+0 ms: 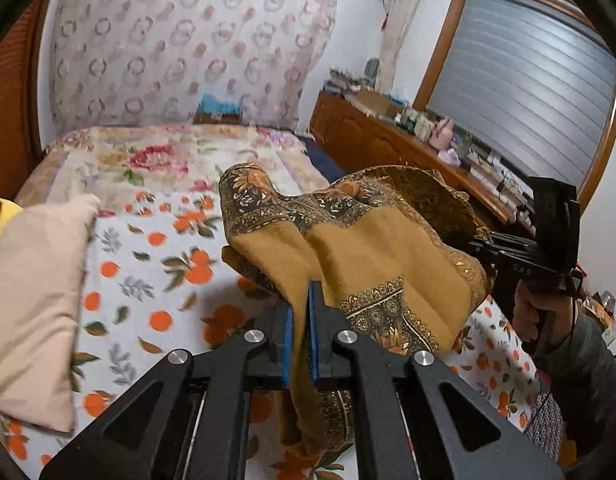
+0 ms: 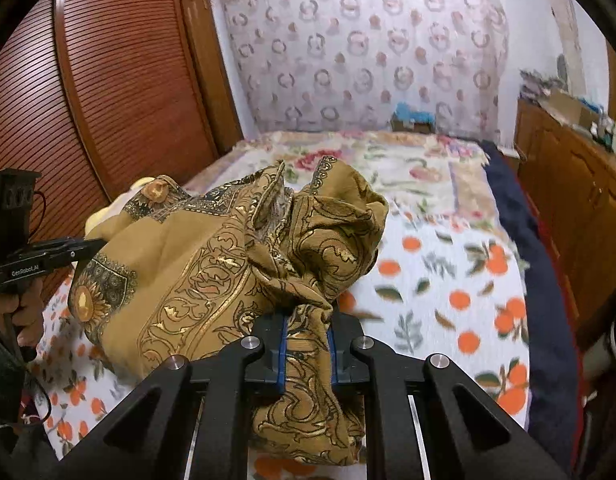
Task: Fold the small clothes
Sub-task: 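Lift the folded shirt with the left gripper and carry it toward the yellow plush toy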
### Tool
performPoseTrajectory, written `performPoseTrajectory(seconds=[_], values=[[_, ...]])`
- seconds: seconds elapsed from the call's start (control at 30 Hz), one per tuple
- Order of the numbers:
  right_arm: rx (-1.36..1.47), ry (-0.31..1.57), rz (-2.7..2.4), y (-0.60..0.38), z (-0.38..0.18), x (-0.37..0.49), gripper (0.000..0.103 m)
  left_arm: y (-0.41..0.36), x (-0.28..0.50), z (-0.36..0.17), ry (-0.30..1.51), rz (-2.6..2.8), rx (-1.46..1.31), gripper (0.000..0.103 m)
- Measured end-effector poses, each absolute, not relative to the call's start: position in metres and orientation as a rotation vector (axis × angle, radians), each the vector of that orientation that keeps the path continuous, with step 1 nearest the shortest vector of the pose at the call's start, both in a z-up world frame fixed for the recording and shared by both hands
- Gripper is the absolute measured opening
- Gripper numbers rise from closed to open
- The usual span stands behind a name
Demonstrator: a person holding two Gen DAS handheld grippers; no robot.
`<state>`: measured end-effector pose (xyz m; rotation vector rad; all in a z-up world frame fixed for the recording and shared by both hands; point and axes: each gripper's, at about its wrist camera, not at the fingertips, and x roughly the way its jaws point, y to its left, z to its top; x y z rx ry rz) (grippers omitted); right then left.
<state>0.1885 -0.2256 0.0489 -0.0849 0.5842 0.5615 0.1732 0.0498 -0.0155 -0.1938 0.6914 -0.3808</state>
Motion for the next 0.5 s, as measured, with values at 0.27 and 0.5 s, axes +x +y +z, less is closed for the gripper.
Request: performPoseTrajectory(seconds=[0.27,0.5], values=[[-0.185,0.492,0.663,-0.169,0.083,0.204,0.014,0.101,0.155,0.016,0.582,-0.269,-0.209,0.007],[-0.273,0.423,0.796,-0.078,0.107,0.257,0.014,0.168,0.143,0.027,0.488,-0.08,-0.24,0.007]])
